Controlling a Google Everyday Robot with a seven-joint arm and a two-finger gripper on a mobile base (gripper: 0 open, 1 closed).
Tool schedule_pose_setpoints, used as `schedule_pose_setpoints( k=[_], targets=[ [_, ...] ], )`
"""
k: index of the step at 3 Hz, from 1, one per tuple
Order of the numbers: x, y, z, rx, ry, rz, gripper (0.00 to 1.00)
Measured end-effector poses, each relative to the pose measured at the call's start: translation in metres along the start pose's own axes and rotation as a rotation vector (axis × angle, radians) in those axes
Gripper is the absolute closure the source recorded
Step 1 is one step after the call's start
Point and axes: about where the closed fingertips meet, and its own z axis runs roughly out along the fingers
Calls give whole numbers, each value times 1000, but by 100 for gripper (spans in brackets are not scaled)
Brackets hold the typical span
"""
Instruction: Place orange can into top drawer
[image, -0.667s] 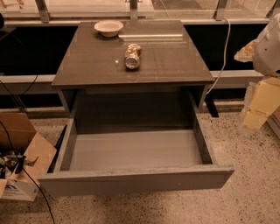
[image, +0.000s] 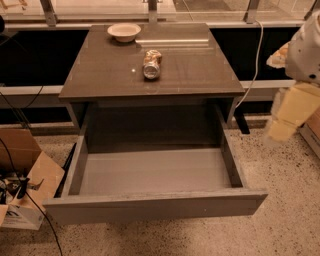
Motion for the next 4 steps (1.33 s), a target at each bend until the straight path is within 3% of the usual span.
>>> schedule_pose_setpoints(
  k=[1, 3, 4],
  targets=[
    [-32, -18, 14, -1, -80, 99, 0],
    [-33, -19, 20, -9, -75, 171, 0],
    [-71, -23, 41, -32, -125, 226, 0]
  ],
)
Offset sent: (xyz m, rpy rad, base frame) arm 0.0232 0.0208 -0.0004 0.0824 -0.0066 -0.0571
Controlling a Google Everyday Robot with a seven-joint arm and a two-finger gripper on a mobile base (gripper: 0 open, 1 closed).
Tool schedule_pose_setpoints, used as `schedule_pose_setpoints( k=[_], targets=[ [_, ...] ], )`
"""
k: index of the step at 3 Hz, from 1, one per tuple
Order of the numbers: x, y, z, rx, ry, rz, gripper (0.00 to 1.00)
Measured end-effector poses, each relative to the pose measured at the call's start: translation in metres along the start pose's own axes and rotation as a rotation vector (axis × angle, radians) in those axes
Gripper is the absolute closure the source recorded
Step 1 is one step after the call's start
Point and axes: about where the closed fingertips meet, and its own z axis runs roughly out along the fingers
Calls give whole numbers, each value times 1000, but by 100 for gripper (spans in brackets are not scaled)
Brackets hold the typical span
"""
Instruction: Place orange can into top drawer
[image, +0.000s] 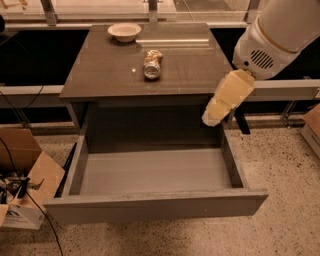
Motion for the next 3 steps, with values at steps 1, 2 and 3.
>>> schedule_pose_setpoints(
  k=[1, 2, 3],
  targets=[
    [-48, -7, 29, -15, -76, 8, 0],
    [-82, -20, 69, -68, -149, 54, 0],
    [-111, -44, 118, -123, -190, 72, 0]
  ],
)
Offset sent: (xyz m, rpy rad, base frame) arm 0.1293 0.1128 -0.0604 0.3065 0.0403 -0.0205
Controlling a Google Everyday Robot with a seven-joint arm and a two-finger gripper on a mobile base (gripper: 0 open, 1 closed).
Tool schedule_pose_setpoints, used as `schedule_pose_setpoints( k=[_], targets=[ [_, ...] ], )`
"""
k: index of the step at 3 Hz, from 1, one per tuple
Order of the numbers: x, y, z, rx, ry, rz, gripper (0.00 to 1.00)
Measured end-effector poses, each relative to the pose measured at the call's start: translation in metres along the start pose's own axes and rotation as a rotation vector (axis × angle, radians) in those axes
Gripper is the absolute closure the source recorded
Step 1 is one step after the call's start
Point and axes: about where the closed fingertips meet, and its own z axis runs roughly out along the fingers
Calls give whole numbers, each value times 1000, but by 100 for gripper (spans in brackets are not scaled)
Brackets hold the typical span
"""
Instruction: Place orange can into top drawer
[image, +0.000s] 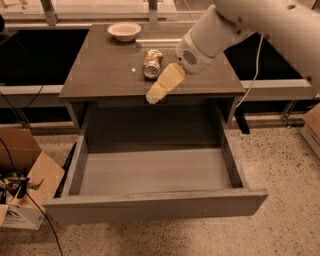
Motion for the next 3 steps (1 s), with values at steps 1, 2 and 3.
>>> schedule_pose_setpoints(
  k=[1, 2, 3],
  targets=[
    [5, -1, 10, -9, 8, 16, 0],
    [4, -8, 24, 17, -22, 108, 0],
    [-16, -33, 55, 81, -82, 215, 0]
  ],
)
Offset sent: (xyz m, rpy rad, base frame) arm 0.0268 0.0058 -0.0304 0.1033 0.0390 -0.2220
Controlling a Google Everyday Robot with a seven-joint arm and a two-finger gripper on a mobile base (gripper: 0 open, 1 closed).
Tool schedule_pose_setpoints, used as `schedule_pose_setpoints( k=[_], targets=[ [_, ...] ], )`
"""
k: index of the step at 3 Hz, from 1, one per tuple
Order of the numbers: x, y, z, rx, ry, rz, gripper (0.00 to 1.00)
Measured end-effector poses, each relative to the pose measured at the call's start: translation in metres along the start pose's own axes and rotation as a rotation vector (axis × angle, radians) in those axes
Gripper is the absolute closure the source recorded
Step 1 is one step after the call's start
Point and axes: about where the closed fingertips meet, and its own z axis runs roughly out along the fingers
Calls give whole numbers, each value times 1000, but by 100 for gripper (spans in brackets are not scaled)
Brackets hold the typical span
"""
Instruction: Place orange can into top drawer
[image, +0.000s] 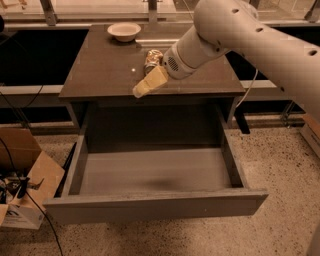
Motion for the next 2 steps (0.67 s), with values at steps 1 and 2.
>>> schedule_pose_setpoints(
  k=[1, 2],
  targets=[
    [-31, -42, 30, 127, -94, 110, 0],
    [-46, -69, 42, 200, -137, 158, 0]
  ],
)
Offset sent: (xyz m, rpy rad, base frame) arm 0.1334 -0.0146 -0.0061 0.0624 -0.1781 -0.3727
